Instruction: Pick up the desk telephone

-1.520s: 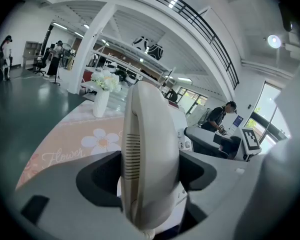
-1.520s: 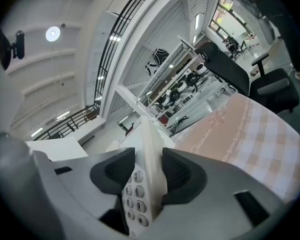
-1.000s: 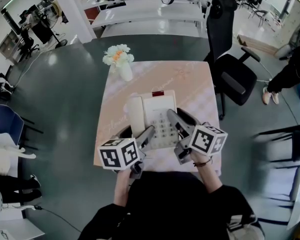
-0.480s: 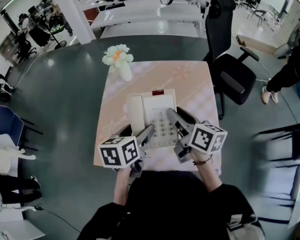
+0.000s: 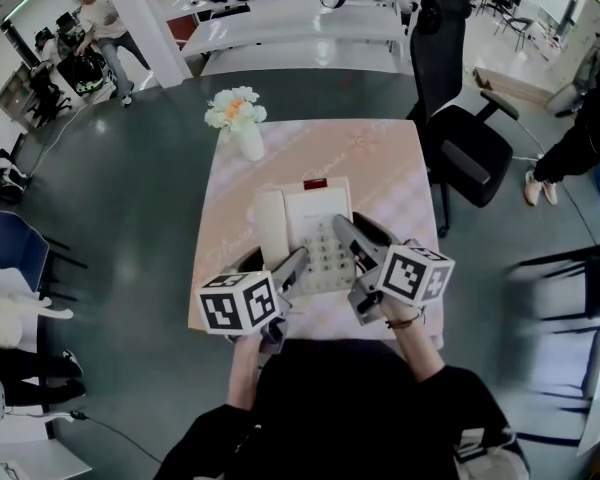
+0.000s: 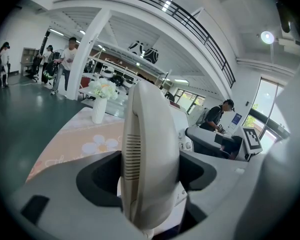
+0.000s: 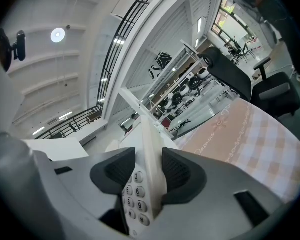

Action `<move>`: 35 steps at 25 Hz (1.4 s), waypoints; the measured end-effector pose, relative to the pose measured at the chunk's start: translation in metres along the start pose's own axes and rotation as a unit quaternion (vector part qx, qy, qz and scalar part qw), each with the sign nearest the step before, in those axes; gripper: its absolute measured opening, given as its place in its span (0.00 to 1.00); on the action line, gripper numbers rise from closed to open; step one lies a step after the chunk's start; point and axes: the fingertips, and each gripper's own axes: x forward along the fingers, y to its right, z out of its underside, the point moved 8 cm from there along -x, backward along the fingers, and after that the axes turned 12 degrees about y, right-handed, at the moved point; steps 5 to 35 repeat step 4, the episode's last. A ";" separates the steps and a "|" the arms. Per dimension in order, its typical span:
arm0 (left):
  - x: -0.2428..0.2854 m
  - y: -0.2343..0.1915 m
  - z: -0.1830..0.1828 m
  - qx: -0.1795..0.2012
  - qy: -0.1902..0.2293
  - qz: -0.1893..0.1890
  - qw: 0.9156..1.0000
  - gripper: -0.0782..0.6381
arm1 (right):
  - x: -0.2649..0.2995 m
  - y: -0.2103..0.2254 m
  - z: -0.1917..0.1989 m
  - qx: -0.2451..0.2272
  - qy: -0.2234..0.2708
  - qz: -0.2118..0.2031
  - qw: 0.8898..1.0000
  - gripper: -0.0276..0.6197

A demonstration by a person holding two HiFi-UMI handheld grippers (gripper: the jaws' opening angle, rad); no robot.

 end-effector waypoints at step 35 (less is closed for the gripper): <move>-0.003 0.002 -0.001 0.002 0.001 -0.002 1.000 0.56 | -0.002 -0.003 -0.001 -0.002 0.001 -0.002 1.000 0.28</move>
